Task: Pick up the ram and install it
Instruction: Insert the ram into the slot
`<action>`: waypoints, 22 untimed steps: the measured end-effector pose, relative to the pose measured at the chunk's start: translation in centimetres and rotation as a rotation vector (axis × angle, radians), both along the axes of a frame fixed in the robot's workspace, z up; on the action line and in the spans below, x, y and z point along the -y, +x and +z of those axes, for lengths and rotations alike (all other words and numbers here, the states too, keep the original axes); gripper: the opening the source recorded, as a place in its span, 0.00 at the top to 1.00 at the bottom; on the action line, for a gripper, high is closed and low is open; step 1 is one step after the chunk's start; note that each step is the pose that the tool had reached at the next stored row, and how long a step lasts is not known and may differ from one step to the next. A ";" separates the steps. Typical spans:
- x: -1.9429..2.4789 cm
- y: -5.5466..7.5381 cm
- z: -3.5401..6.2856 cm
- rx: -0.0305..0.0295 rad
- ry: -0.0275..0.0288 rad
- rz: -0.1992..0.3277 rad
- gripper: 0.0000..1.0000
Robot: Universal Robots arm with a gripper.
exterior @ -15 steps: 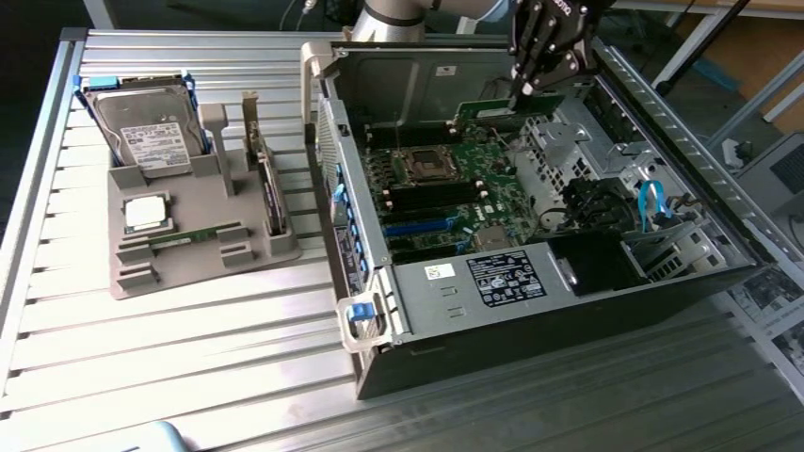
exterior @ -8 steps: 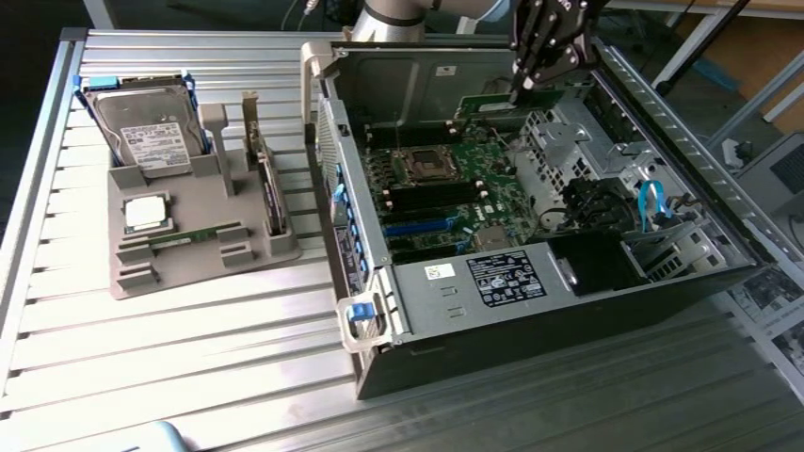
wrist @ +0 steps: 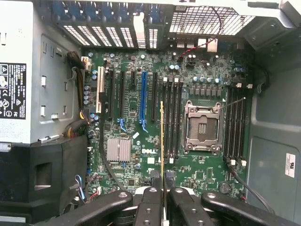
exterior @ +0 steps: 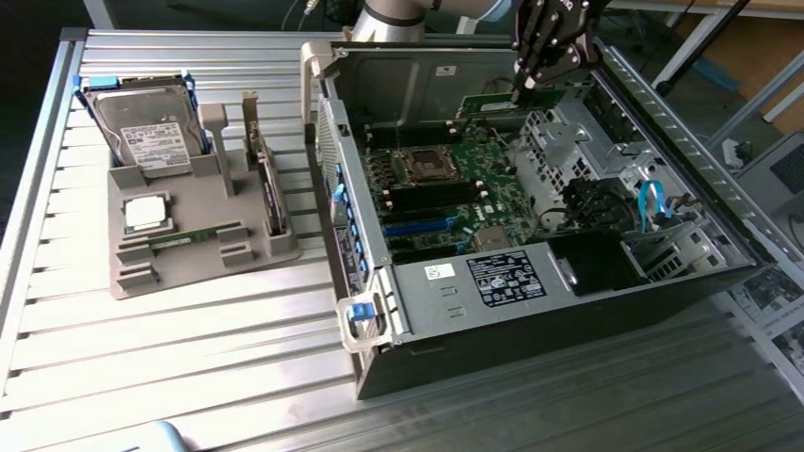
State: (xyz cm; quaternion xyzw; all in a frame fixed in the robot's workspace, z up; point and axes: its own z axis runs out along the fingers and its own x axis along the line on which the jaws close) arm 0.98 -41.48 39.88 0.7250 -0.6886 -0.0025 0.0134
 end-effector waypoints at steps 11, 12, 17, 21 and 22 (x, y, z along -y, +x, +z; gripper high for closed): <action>0.00 0.0 -0.71 0.0003 0.0001 0.000 0.87; 0.00 0.0 -0.84 0.0003 0.0000 0.000 0.87; 0.00 0.0 -1.58 0.0005 0.0000 0.000 0.87; 0.00 0.0 -1.96 0.0005 0.0000 0.000 0.87; 0.00 0.0 -2.05 0.0007 0.0001 0.000 0.87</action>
